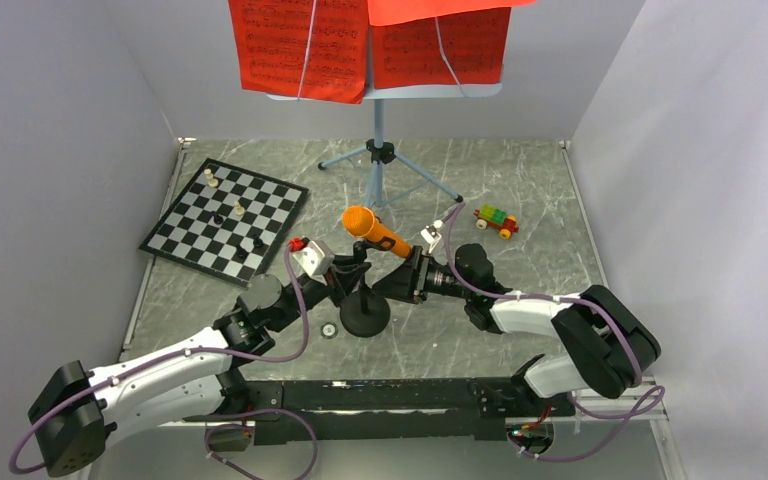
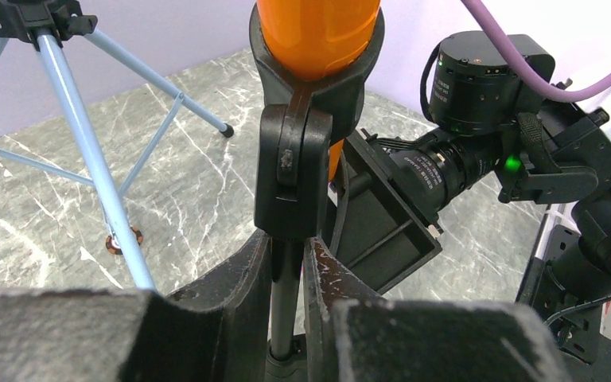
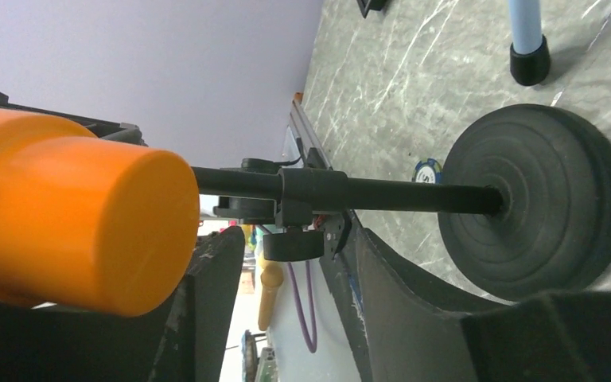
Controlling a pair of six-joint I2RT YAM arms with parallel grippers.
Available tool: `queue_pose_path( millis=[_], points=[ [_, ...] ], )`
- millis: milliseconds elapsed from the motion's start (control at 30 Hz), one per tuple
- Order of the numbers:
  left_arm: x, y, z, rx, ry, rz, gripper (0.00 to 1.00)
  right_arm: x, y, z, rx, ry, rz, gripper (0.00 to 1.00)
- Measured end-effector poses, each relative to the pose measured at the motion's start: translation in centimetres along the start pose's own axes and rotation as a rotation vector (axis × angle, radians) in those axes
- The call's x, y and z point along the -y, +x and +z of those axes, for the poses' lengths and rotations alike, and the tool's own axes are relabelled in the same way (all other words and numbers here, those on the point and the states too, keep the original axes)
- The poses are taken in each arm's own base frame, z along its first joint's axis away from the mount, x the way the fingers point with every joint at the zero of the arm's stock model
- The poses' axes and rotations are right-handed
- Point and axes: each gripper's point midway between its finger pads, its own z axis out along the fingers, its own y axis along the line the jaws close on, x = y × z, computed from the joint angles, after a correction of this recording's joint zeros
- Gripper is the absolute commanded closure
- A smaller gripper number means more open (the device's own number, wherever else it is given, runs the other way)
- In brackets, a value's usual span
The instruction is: Pack up the instrument practice props
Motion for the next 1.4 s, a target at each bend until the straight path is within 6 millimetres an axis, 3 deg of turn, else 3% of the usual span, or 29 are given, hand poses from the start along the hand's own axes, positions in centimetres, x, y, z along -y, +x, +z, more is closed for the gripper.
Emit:
queue_pose_path(
  millis=[367,633,833,900,1000,1033,1167,1233,1400],
  points=[
    [-0.1,0.0,0.2,0.007,-0.036,0.010,1.00,-0.4,0.5,1.0,-0.051,-0.025,0.011,0.48],
    [-0.2,0.0,0.2,0.009,-0.054,0.020,1.00,-0.3,0.4,1.5,-0.054,-0.043,0.023,0.78],
    [-0.1,0.1,0.1,0.010,-0.057,0.018,1.00,-0.1,0.2,1.4,-0.039,-0.037,0.035,0.80],
    [0.0,0.1,0.1,0.010,-0.054,0.018,1.00,-0.1,0.2,1.3,-0.036,-0.032,0.026,0.77],
    [0.1,0.1,0.1,0.011,-0.051,0.015,1.00,-0.2,0.4,1.1,-0.036,-0.017,0.001,0.48],
    [0.2,0.1,0.1,0.012,-0.048,0.015,1.00,-0.3,0.4,0.9,-0.039,-0.015,-0.010,0.43],
    [0.2,0.1,0.0,0.015,-0.051,0.013,1.00,-1.3,0.8,0.6,-0.054,-0.034,-0.053,0.39],
    [0.2,0.1,0.0,0.016,-0.052,0.013,1.00,-1.4,1.0,0.6,-0.063,-0.040,-0.063,0.45],
    [0.1,0.1,0.0,0.017,-0.056,0.013,1.00,-0.7,1.5,0.7,-0.088,-0.019,-0.063,0.74]
  ],
)
